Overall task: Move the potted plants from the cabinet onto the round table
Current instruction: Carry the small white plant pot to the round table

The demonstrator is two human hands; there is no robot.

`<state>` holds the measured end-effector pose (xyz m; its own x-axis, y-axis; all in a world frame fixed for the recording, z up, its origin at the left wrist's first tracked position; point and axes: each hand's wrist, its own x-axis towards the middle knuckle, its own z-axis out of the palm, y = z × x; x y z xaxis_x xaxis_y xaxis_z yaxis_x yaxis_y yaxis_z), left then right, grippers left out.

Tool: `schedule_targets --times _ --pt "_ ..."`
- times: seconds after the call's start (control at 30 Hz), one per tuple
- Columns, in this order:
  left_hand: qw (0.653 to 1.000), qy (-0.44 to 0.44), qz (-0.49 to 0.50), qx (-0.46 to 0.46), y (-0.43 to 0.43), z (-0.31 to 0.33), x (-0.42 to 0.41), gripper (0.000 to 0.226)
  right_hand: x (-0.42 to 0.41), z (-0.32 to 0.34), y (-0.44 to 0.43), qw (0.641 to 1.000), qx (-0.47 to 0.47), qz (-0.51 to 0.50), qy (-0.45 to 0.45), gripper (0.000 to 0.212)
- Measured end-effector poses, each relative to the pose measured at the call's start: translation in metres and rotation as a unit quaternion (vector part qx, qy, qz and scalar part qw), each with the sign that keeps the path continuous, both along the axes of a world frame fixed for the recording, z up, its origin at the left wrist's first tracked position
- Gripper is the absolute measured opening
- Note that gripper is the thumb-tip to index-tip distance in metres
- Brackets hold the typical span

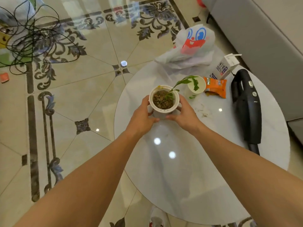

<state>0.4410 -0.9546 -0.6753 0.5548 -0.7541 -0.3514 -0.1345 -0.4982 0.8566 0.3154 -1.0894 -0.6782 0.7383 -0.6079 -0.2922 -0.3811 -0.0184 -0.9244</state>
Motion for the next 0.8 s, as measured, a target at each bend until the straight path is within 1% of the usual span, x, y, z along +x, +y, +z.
schedule_targets --times 0.07,0.17,0.33,0.4,0.47,0.57,0.63,0.67,0.7,0.8 --pt "1.0 0.001 0.008 0.01 0.0 -0.003 0.002 0.086 0.003 -0.002 -0.003 1.0 0.001 0.01 0.003 0.081" --pt "1.0 0.003 0.012 0.015 -0.001 -0.005 0.003 0.084 0.008 -0.004 -0.002 0.999 -0.031 0.033 0.007 0.084" --pt "1.0 0.012 0.016 0.001 -0.007 -0.002 -0.002 0.078 0.004 -0.012 0.003 1.0 -0.022 0.0 -0.01 0.078" --pt "1.0 0.012 0.009 -0.007 -0.01 0.0 -0.004 0.077 -0.001 -0.016 0.003 0.999 -0.04 -0.012 0.01 0.079" --pt "1.0 0.016 -0.004 -0.012 -0.013 0.0 -0.006 0.083 -0.006 -0.018 0.004 0.998 -0.043 -0.023 0.036 0.08" --pt "1.0 0.023 -0.006 0.003 -0.014 0.001 -0.01 0.108 -0.012 -0.017 0.004 0.996 -0.057 -0.016 0.065 0.088" --pt "1.0 0.005 0.002 -0.007 -0.014 -0.002 -0.013 0.103 -0.013 -0.013 0.005 0.996 -0.044 -0.015 0.079 0.092" --pt "1.0 -0.001 0.006 -0.004 -0.014 -0.003 -0.014 0.101 -0.013 -0.01 0.005 0.995 -0.038 -0.018 0.095 0.092" --pt "1.0 0.001 0.01 0.003 -0.013 -0.003 -0.014 0.103 -0.013 -0.008 0.005 0.991 -0.037 -0.023 0.125 0.09" --pt "0.999 0.022 0.018 0.041 -0.008 -0.003 -0.013 0.119 -0.015 -0.003 0.007 0.961 -0.065 -0.038 0.266 0.08"
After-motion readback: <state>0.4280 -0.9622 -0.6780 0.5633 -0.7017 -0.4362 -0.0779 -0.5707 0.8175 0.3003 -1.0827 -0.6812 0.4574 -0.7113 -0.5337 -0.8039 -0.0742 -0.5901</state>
